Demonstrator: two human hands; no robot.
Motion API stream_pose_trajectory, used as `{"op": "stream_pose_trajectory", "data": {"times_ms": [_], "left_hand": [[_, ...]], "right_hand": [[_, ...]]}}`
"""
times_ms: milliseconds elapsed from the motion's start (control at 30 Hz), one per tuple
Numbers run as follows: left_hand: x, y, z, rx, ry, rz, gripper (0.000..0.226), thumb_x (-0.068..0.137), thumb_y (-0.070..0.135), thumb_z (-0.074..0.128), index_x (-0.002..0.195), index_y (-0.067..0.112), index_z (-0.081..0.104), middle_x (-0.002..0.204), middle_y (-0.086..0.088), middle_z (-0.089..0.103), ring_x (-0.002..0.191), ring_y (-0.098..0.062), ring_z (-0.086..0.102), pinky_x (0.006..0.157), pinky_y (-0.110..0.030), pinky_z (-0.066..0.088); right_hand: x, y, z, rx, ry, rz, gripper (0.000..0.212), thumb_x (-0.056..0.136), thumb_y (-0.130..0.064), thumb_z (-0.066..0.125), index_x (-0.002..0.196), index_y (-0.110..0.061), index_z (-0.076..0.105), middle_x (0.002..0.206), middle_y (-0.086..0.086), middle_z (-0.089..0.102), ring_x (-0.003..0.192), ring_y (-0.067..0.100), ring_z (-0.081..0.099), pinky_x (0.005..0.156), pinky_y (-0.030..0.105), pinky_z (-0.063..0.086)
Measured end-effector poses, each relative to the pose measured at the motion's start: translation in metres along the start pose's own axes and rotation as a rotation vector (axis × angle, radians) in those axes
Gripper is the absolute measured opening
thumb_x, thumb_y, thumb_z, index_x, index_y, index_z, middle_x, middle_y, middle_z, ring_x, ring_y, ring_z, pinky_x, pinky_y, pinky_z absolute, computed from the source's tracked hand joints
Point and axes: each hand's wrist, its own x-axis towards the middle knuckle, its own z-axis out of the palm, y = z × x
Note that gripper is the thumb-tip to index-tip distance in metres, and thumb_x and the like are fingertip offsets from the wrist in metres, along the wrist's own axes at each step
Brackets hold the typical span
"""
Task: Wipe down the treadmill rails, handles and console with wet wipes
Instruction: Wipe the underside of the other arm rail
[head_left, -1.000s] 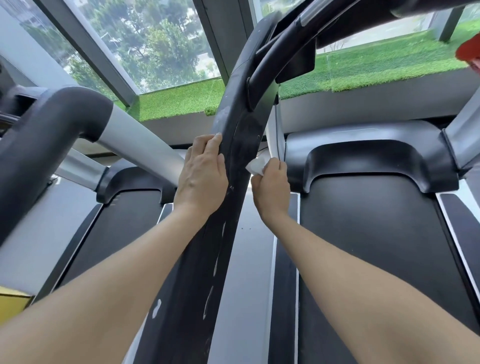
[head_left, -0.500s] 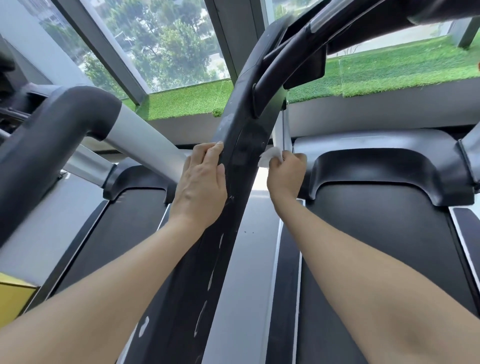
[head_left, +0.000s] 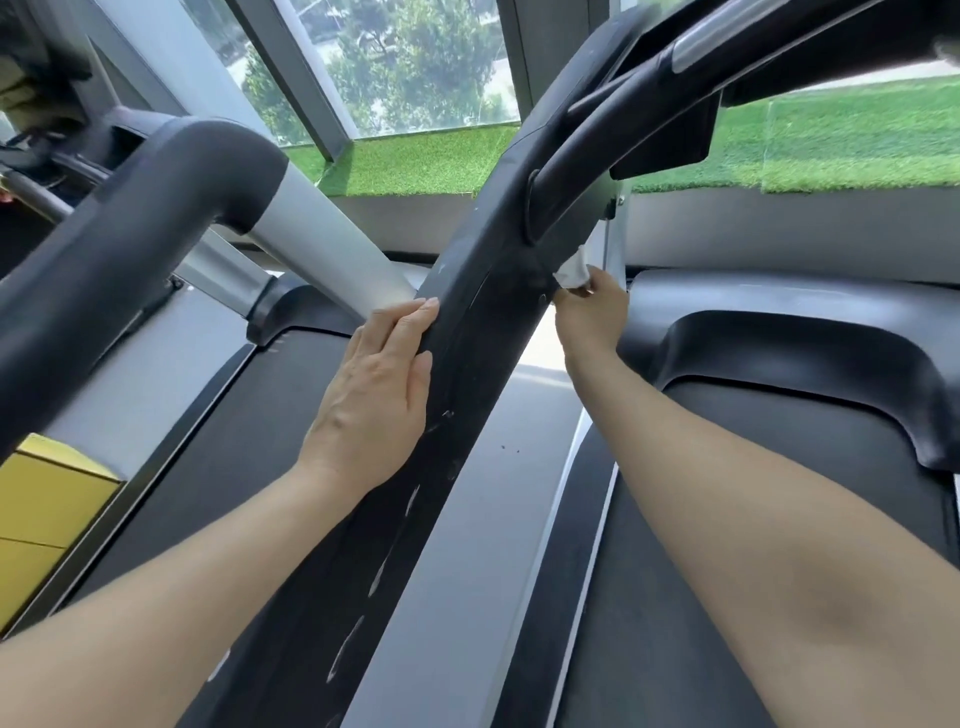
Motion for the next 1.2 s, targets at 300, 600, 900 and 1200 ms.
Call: {"op": "stream_pose_trajectory", "data": {"times_ms": [300,600,900,1200], "left_hand": [[0.000,0.001,0.000,-0.011,-0.004,-0.026,0.044,0.097,0.022,0.037,0.140,0.014,0.042,0.136,0.004,0.042,0.126,-0.014,0.041,0.105,-0.020,0.030],[0.000,0.001,-0.001,-0.015,0.008,-0.001,0.047,0.094,0.024,0.033,0.139,0.014,0.043,0.134,0.003,0.043,0.123,-0.014,0.042,0.104,-0.018,0.030],[0.001,0.001,-0.001,0.000,0.003,0.021,0.042,0.098,0.011,0.040,0.140,0.011,0.041,0.136,-0.002,0.042,0.123,-0.019,0.040,0.102,-0.022,0.028],[0.002,0.002,-0.002,0.005,-0.007,0.026,0.043,0.099,0.012,0.039,0.141,0.011,0.039,0.138,-0.003,0.040,0.123,-0.024,0.040,0.102,-0.028,0.030]], "right_hand": [[0.015,0.008,0.007,-0.354,0.072,-0.140,0.023,0.097,-0.015,0.045,0.099,-0.009,0.067,0.107,0.005,0.061,0.108,0.024,0.048,0.068,0.026,0.032],[-0.017,0.022,0.019,-0.236,-0.144,-0.324,0.046,0.092,0.006,0.038,0.136,-0.004,0.049,0.138,0.009,0.051,0.128,0.024,0.046,0.102,0.017,0.030],[-0.089,0.046,0.028,-0.132,-0.098,-0.401,0.040,0.096,0.002,0.045,0.134,-0.008,0.052,0.138,0.008,0.052,0.129,0.022,0.047,0.110,0.023,0.032],[-0.155,0.059,0.011,-0.080,-0.241,-0.366,0.041,0.096,0.000,0.047,0.136,-0.010,0.051,0.139,0.004,0.049,0.129,0.017,0.046,0.108,0.016,0.029]]}}
